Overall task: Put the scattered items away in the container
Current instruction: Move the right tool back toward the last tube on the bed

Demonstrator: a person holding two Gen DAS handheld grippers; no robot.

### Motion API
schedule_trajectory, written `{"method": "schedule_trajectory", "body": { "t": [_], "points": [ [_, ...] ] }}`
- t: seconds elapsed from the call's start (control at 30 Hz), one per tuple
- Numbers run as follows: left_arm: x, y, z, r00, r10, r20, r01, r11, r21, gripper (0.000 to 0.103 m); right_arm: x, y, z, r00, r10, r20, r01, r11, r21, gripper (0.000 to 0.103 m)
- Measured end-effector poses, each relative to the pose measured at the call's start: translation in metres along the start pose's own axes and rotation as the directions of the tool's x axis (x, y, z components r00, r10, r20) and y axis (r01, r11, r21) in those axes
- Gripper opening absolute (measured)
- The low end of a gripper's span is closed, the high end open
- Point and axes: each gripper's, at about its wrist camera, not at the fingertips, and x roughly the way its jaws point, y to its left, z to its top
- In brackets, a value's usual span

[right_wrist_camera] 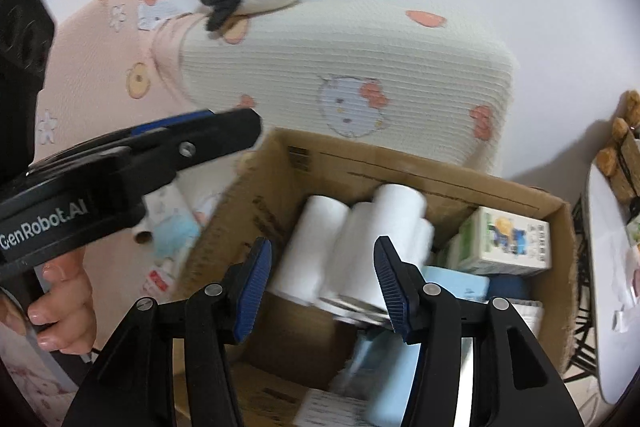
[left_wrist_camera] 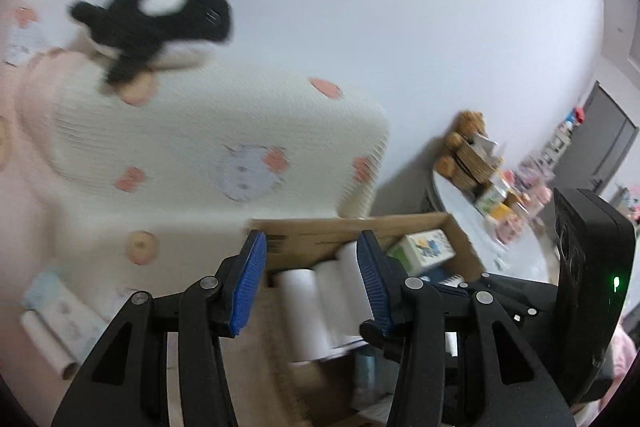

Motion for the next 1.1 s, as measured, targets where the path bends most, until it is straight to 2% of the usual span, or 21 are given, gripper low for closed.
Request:
{"method": "schedule_trajectory", "body": {
  "t": [0.17,0.27,0.3,0.4,0.5,0.57,0.67,0.83,0.9,1.0,1.1],
  "points": [
    [-0.025,0.030,-0.005,0.999,0.032,0.011,-0.032,0.999,-0.036,0.043,-0.003,0.024,0.007,0.999,0.030,0.019,-0.030,0.999,0.021,0.050],
    [-0.039,0.052,0.000,0.995,0.103,0.012,-0.102,0.992,-0.079,0.042,-0.013,0.045,0.017,0.997,0.061,0.051,-0.061,0.998,0.003,0.050],
    [-0.049,0.061,0.003,0.990,0.134,0.033,-0.130,0.986,-0.102,0.042,-0.016,0.052,0.023,0.996,0.064,0.065,-0.063,0.998,-0.014,0.050],
    [-0.078,0.085,0.007,0.982,0.162,0.099,-0.146,0.977,-0.155,0.042,-0.024,0.074,0.044,0.994,0.055,0.094,-0.049,0.997,-0.065,0.051],
    [-0.098,0.103,0.004,0.972,0.199,0.124,-0.174,0.966,-0.190,0.042,-0.028,0.099,0.060,0.988,0.073,0.135,-0.058,0.992,-0.113,0.059],
    [-0.106,0.115,0.001,0.961,0.244,0.131,-0.213,0.953,-0.215,0.042,-0.025,0.113,0.064,0.982,0.088,0.168,-0.069,0.991,-0.116,0.059],
    [-0.109,0.132,-0.005,0.951,0.286,0.113,-0.253,0.937,-0.241,0.042,-0.016,0.122,0.053,0.962,0.118,0.245,-0.111,0.993,-0.043,0.059],
    [-0.111,0.150,-0.019,0.950,0.299,0.091,-0.269,0.930,-0.252,0.042,0.018,0.136,0.029,0.958,0.192,0.213,-0.200,0.980,0.013,0.059],
    [-0.111,0.160,-0.027,0.950,0.302,0.085,-0.269,0.923,-0.273,0.043,0.029,0.145,0.022,0.945,0.239,0.225,-0.248,0.969,0.014,0.059],
    [-0.110,0.178,-0.036,0.956,0.282,0.078,-0.240,0.909,-0.340,0.043,0.040,0.158,0.012,0.935,0.248,0.255,-0.249,0.968,-0.026,0.059],
    [-0.111,0.192,-0.044,0.962,0.262,0.071,-0.216,0.897,-0.386,0.045,0.052,0.165,0.003,0.931,0.270,0.247,-0.270,0.962,-0.034,0.059]
  ]
}}
